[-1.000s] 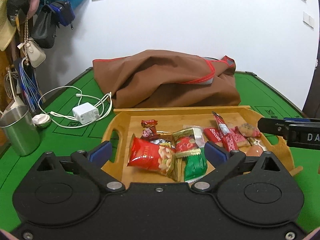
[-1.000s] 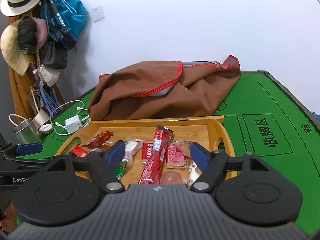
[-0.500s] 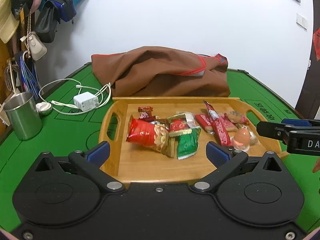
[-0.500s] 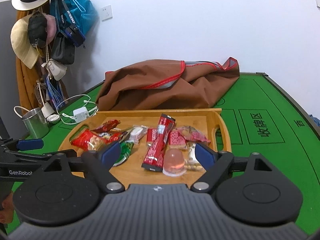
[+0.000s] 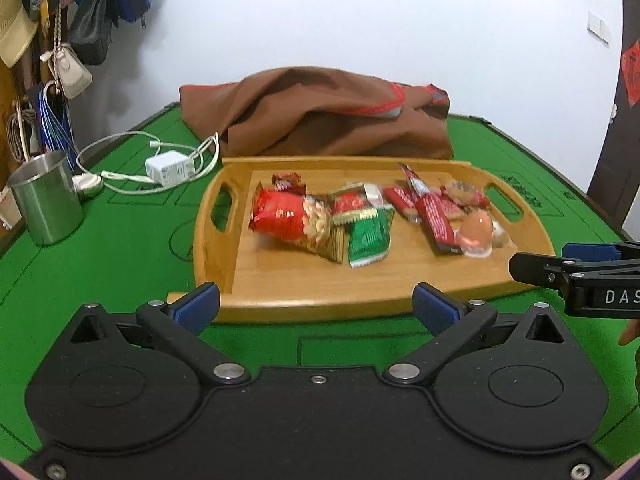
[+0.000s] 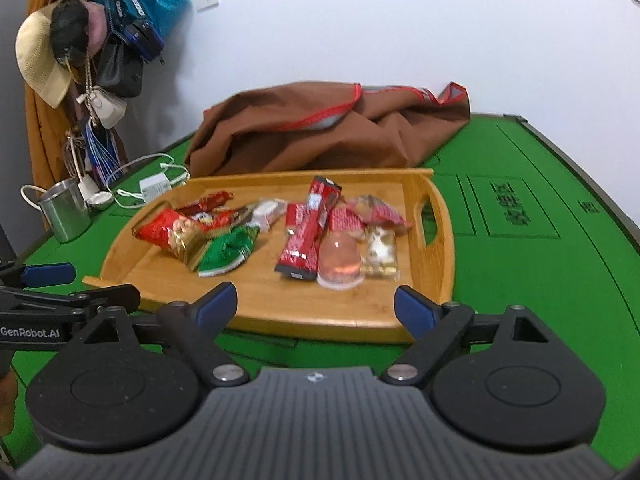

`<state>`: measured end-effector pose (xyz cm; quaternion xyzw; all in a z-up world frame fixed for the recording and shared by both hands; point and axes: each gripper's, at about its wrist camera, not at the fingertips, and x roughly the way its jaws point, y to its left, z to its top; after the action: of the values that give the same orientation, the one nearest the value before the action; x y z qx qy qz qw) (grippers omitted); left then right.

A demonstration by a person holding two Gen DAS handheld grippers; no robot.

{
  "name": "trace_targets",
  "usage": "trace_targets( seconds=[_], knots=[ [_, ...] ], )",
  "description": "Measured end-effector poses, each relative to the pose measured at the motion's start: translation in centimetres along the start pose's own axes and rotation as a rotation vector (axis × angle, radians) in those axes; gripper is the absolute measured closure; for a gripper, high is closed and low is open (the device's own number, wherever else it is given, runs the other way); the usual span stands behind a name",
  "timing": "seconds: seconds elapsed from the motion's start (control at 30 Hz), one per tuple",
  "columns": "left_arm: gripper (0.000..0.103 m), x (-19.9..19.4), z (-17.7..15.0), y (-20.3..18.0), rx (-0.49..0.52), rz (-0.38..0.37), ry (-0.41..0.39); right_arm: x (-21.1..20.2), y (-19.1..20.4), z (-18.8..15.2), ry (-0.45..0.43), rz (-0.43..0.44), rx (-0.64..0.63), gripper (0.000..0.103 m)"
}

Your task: Organize snacks

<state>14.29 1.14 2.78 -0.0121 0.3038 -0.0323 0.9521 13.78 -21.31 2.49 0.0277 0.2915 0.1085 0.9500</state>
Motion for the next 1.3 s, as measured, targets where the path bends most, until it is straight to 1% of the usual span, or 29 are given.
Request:
trace_targets(
  seconds=[0.13, 0.4, 0.63, 0.73, 0.9, 1.17, 1.3],
  knots=[
    [0.0, 0.3, -0.9, 0.0, 0.001, 0.002, 0.032, 0.4, 0.0, -0.8, 0.051, -0.017, 0.019, 0.009],
    [0.0, 1.2, -2.6, 0.1, -0.022, 0.013, 0.09, 0.7, 0.2, -2.7, 0.093, -0.053, 0.02, 0.007],
    [0.0, 1.8, -3.3, -0.1, -0.02, 0.033, 0.117, 1.2, 0.5, -3.8, 0.133, -0.09, 0.005, 0.006],
    [0.0, 2.1, -3.4, -0.1, -0.024, 0.035, 0.127, 1.2, 0.7, -4.1, 0.13, -0.099, -0.004, 0.003],
    [0.0, 2.4, -3.5, -0.2, -0.029, 0.041, 0.139, 1.3, 1.1, -4.2, 0.132, -0.11, -0.017, 0.0],
    [0.0, 2.6, -3.5, -0.3, -0.028, 0.052, 0.143, 1.5, 1.7, -4.4, 0.134, -0.137, -0.04, 0.0],
    [0.0, 2.8, -3.5, -0.6, -0.021, 0.076, 0.15, 1.6, 1.9, -4.5, 0.135, -0.148, -0.048, 0.0]
  ],
)
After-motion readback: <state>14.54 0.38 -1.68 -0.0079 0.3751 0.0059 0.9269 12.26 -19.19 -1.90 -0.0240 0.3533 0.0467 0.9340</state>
